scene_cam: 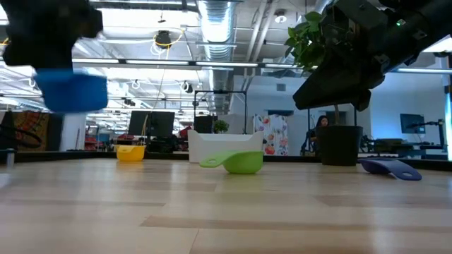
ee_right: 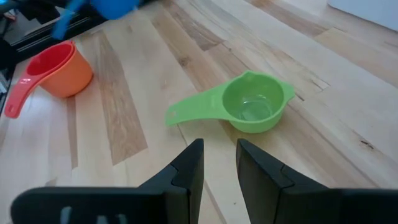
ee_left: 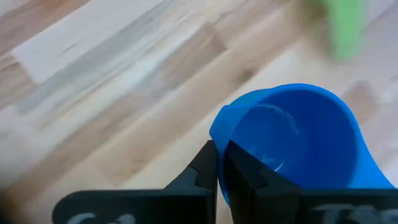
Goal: Nest measuring cups in basket
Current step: Stack the dark blue measuring cup into the red measuring cup
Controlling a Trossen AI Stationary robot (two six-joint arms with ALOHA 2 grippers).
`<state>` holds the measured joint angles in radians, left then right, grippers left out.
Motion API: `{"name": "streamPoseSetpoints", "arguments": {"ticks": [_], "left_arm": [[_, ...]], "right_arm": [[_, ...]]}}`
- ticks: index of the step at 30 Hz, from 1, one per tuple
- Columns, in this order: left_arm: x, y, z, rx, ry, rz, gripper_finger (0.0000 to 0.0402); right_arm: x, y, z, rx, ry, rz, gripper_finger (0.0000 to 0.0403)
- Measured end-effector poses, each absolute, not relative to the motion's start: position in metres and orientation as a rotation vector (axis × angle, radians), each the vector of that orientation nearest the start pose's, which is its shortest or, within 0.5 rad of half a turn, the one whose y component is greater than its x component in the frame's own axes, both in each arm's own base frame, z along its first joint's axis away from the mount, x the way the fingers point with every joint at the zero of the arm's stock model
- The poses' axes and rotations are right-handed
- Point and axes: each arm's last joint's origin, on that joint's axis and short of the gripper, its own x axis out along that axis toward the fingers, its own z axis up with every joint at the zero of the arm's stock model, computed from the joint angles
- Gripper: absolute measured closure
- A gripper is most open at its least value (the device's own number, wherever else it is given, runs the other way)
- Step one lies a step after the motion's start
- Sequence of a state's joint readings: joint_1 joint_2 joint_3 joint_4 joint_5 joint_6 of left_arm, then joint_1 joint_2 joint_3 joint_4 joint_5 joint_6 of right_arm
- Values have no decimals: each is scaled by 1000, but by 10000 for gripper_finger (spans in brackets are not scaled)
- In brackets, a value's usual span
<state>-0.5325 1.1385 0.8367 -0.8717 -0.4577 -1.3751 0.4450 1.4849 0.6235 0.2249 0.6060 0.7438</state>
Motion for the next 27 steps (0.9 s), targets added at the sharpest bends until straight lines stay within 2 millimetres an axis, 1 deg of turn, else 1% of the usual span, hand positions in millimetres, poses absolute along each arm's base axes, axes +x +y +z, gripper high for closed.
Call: {"name": "streamPoseSetpoints", "arguments": {"ticks": [3,5,8,11,14,16,19,23,27], "left_arm": [[172,-105,251,-761,792,574,400],[167,-118,250,-816,791,555,400],[156,-140,244,-907,822,542,401],[149,-164,233,-990,844,535,401],[147,-185,223,-1057,852,514,401],[148,-195,217,-1078,857,503,401],[152,-205,206,-1086,864,504,401],[156,-212,196,-1089,898,512,401],[157,-214,196,-1082,918,521,401]], "right_arm": [[257,103,165,405,458,-349,284],[257,103,165,404,458,-349,284],[257,103,165,404,458,-348,284],[257,103,165,398,459,-347,284],[257,102,165,395,459,-349,284],[257,101,165,396,457,-354,284],[258,99,165,391,456,-360,284],[259,96,165,395,458,-365,284],[261,94,165,385,473,-344,284]]}}
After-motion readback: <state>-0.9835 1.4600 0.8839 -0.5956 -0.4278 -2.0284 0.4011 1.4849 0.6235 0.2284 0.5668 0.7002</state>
